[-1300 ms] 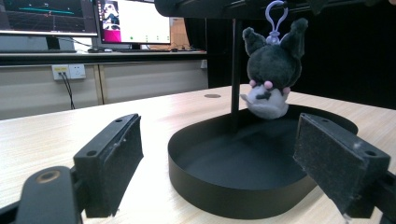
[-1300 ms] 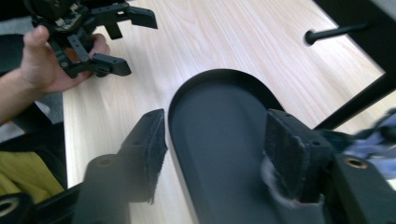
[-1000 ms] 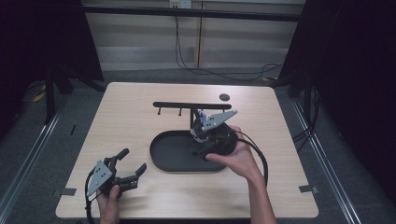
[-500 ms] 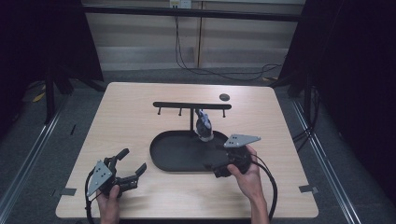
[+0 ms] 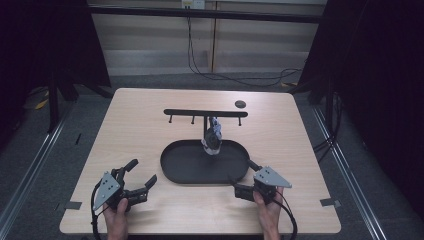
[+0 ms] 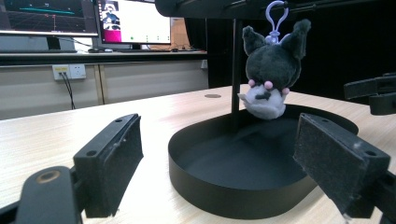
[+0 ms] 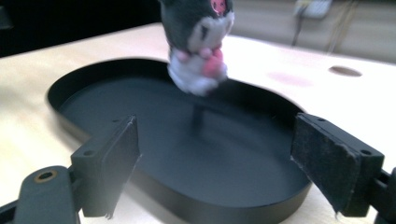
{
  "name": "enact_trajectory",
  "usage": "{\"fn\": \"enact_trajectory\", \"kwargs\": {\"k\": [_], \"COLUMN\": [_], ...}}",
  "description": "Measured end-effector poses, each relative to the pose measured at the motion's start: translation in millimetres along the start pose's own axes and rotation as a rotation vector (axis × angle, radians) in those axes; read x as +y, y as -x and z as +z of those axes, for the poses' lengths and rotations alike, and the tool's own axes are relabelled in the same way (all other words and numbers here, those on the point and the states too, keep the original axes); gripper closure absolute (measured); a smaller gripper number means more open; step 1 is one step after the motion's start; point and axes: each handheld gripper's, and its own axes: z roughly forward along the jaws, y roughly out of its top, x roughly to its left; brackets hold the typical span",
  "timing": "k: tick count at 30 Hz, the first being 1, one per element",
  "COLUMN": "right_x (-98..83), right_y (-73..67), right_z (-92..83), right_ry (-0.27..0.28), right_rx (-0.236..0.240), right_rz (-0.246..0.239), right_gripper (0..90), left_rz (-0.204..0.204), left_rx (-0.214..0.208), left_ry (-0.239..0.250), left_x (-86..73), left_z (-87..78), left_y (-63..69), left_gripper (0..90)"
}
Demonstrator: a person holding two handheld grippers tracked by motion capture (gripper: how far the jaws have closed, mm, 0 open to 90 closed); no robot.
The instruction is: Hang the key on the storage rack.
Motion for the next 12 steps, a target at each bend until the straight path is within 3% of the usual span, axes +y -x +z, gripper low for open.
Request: {"fn": "enact_trajectory", "kwargs": {"k": [3,5,9,12], "right_x": [-6.0,-8.1,-16.9,-18.0], "right_y": [-2.4,-4.6,-4.5,-7.7], "right_z": [-2.1,-5.5,-19.5,-21.9], "right_ry": [0.100,0.140,0.304,0.330], "right_rx": [-0.014,-0.020,-0.007,-0.020], "right_rz": [0.040,0.020,0.013,-0.026], "right_gripper": [13.6,13.6,13.4,13.4], "left_rz": [-0.001,-0.001,-0.003,-0.004], "left_rx": [0.003,0.004,0.001,0.001], "left_ry": [0.001,0.001,0.001,0.002], "left_x": [-0.1,-0.1,-0.1,-0.2], "left_z": [-0.1,-0.1,0.0,0.0], "left_y": [0.2,0.2,0.4,0.4], "left_gripper": [15.2,15.2,15.2,15.2]}}
